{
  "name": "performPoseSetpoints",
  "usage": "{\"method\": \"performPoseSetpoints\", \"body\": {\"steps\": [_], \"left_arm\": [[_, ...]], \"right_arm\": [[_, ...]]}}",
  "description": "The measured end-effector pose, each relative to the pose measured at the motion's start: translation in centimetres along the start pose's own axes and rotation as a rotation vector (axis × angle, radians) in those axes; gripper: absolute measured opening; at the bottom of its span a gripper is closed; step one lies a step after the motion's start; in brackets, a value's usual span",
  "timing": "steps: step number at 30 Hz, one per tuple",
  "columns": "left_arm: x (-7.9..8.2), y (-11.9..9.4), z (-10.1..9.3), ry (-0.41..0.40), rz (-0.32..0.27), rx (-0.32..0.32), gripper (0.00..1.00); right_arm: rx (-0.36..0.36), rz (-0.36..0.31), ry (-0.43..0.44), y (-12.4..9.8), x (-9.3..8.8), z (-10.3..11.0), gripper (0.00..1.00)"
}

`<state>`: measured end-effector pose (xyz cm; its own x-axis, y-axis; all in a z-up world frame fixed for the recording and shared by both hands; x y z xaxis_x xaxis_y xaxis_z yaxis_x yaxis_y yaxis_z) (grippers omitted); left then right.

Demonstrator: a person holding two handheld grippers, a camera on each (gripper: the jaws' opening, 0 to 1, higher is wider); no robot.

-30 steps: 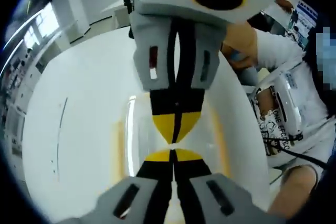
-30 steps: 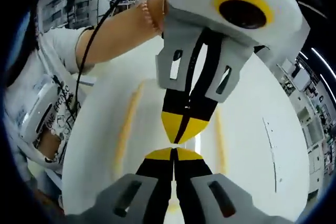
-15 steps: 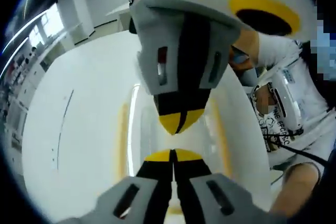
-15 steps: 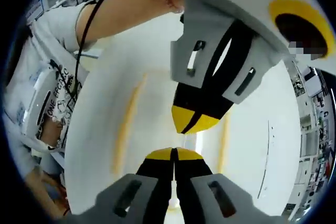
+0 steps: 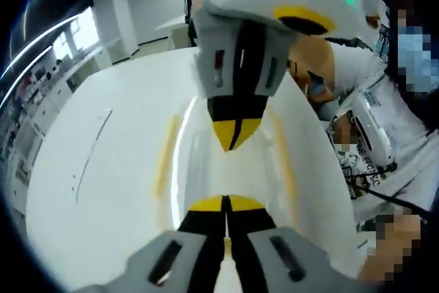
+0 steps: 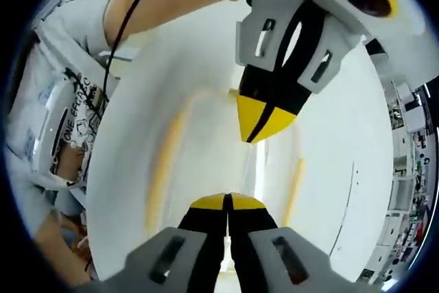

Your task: Snap each plastic latch of the storage box into its locked position after aligning the lid with the box until every specified latch is closed and the lid sits flush.

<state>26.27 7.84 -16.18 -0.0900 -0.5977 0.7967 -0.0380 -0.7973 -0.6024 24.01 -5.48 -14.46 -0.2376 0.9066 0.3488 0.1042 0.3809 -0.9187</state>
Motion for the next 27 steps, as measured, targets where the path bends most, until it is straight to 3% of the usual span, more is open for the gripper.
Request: {"method": "performPoseSetpoints", "body": {"steps": [5, 6, 10, 11, 12, 15, 20, 22, 25, 27], "left_arm": [[-1.8, -1.4, 0.2, -0.019, -0.131, 0.079, 0.0], [-2.6, -2.0, 0.1, -0.041, -0.193, 0.085, 0.0], [-4.3, -3.0, -0.9, -0.075, -0.313, 0.084, 0.0], [-4.9, -3.1, -1.1, -0.087, -0.296, 0.086, 0.0], [-5.1, -3.2, -1.2, -0.104, -0.345, 0.108, 0.0], [-6.0, -3.6, -1.6, -0.115, -0.38, 0.126, 0.0], [-8.0, -2.9, -1.5, -0.144, -0.378, 0.166, 0.0], [-8.0, -2.8, -1.6, -0.149, -0.389, 0.166, 0.0], [-7.5, -3.4, -1.0, -0.134, -0.467, 0.182, 0.0], [-7.7, -3.1, -1.3, -0.121, -0.463, 0.188, 0.0]], "right_arm": [[0.012, 0.041, 0.001, 0.1, 0.3, 0.0, 0.0], [0.016, 0.053, 0.007, 0.1, 0.4, 0.0, 0.0], [0.036, 0.079, 0.015, 0.1, 0.6, -0.1, 0.0], [0.041, 0.083, 0.021, 0.1, 0.6, -0.2, 0.0], [0.043, 0.089, 0.027, 0.1, 0.7, -0.2, 0.0], [0.056, 0.116, 0.024, 0.3, 1.0, -0.2, 0.0], [0.07, 0.173, 0.016, 0.6, 1.7, -0.3, 0.0], [0.074, 0.194, 0.018, 0.7, 1.9, -0.4, 0.0], [0.072, 0.22, 0.004, 0.8, 2.1, -0.2, 0.0], [0.067, 0.227, 0.001, 0.8, 2.0, 0.2, 0.0]]}}
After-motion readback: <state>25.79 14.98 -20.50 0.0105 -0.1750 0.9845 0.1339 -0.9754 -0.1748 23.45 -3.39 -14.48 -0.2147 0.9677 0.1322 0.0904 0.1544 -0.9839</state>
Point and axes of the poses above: the point that each gripper's makers call its tool centre point, and the gripper's own axes: y roughly forward along the fingers, z roughly to its left, x roughly out of its top, the point moved 10 cm from there along -y, roughly backward along the fingers, and after that the axes turned 8 degrees about -z, right-handed, at the moved point
